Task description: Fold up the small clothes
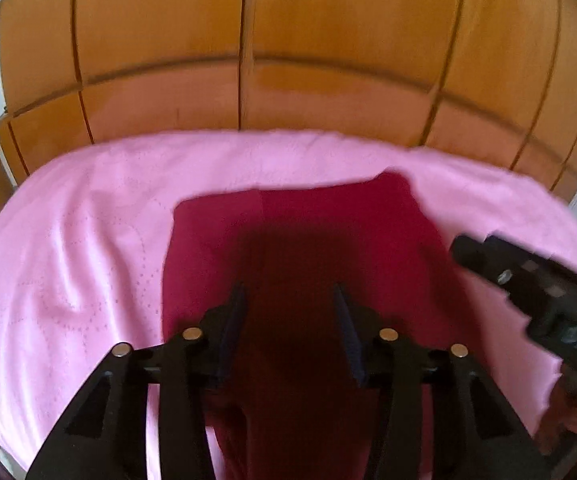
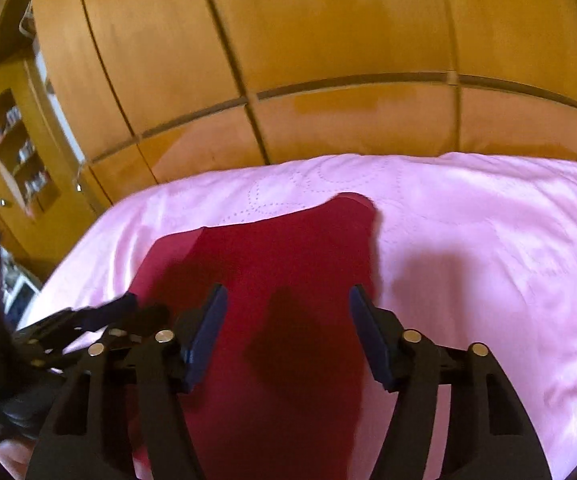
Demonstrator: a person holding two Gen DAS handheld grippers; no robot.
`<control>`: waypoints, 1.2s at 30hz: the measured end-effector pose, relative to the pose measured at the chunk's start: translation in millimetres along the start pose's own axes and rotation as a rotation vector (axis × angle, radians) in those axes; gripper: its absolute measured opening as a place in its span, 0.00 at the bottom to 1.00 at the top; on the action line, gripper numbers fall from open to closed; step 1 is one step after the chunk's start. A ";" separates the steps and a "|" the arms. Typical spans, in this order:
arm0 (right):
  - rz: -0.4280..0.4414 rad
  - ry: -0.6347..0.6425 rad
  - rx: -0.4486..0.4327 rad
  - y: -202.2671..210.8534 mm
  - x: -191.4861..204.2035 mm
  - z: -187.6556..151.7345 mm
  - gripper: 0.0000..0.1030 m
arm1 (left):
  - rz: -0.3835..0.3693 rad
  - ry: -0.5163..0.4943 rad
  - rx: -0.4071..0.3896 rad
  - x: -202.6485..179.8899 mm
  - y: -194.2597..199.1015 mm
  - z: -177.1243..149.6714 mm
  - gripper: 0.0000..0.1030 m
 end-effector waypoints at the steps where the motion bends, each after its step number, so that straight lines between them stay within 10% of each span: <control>1: 0.005 0.006 0.014 -9.7 4.6 1.3 0.55 | 0.020 0.003 0.021 4.8 -10.1 -2.7 0.36; 6: -0.074 0.051 0.126 -66.2 -5.8 -20.0 0.55 | 0.012 -0.050 -0.005 9.7 -29.5 -20.1 0.36; 22: -0.105 0.091 0.028 -69.9 -10.0 -25.5 0.58 | -0.014 -0.056 -0.060 8.4 -30.9 -14.9 0.36; 27: -0.097 0.089 0.021 -65.2 -8.8 -25.7 0.60 | -0.066 -0.008 -0.105 5.4 -6.2 -20.9 0.71; 36: -0.126 0.072 0.024 -52.3 -7.9 -30.8 0.75 | -0.067 0.129 -0.143 32.0 12.0 -21.1 0.80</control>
Point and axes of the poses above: each gripper's, at about its wrist camera, not at the fingertips, and y roughly against the way its jaws point, x to its left, z to its top, the point moved 10 cm from there along -y, roughly the way its jaws point, and after that the axes turned 6 degrees about x, right-handed, at the moved point
